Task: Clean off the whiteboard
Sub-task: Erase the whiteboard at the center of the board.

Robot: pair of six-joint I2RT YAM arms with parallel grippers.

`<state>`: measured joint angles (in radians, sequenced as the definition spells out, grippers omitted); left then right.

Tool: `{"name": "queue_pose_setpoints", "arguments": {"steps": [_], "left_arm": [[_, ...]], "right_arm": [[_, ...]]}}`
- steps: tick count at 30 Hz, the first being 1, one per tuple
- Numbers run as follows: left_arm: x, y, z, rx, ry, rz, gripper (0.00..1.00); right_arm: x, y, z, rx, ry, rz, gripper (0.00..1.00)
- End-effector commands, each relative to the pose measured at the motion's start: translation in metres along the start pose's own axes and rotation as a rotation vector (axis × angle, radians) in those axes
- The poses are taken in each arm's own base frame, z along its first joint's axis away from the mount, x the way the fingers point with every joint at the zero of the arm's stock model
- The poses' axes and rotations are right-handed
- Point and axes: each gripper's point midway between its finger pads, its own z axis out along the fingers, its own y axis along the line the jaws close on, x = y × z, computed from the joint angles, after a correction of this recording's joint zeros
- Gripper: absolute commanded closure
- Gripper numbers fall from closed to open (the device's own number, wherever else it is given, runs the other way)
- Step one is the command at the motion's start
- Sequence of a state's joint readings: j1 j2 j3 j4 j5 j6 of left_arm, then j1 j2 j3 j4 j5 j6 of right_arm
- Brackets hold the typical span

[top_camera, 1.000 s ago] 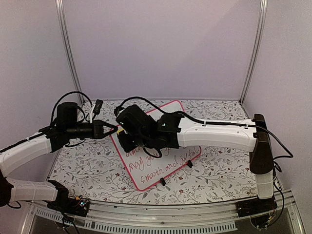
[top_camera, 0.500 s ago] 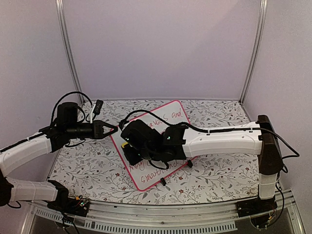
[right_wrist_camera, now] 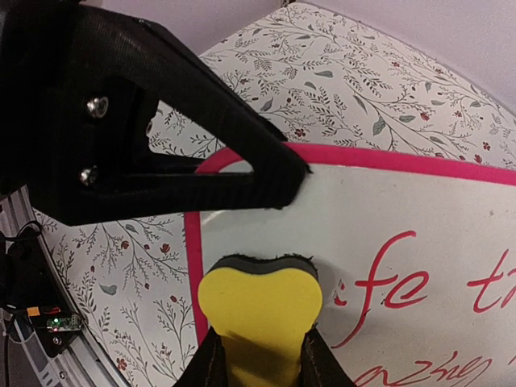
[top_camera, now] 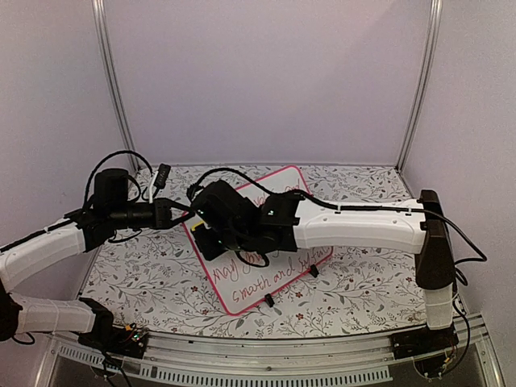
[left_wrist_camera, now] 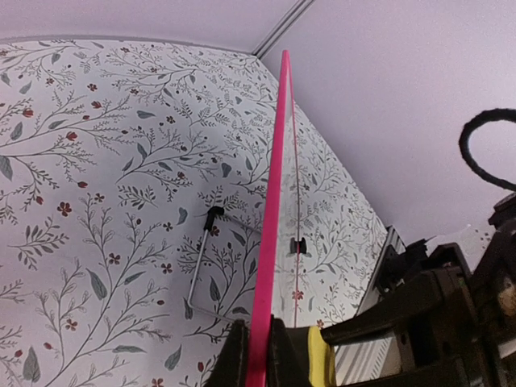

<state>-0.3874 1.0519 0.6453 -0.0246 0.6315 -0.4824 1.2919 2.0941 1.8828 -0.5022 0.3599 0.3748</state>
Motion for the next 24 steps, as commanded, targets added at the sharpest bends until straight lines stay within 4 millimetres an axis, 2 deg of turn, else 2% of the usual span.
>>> {"name": "queue_pose_setpoints", "arguments": {"steps": [1,6,10,17,21,24], "left_arm": [[0.001,0.000,0.003,-0.015,-0.001,0.006,1.00],[0.002,0.000,0.003,-0.015,0.000,0.003,1.00],[0.001,0.000,0.003,-0.016,-0.001,0.004,1.00],[0.000,0.000,0.002,-0.015,-0.005,0.006,1.00],[0.000,-0.001,0.002,-0.015,-0.006,0.007,1.00],[0.001,0.000,0.003,-0.015,-0.004,0.006,1.00]], "right_arm": [[-0.013,-0.013,0.016,0.033,-0.020,-0.018,0.75],[-0.005,-0.020,0.021,0.060,0.007,-0.029,0.75],[0.025,-0.033,0.022,0.098,0.078,-0.033,0.75],[0.065,-0.056,0.008,0.137,0.136,-0.006,0.75],[0.064,-0.058,0.008,0.141,0.127,0.007,0.75],[0.052,-0.058,0.013,0.136,0.097,0.018,0.75]]}}
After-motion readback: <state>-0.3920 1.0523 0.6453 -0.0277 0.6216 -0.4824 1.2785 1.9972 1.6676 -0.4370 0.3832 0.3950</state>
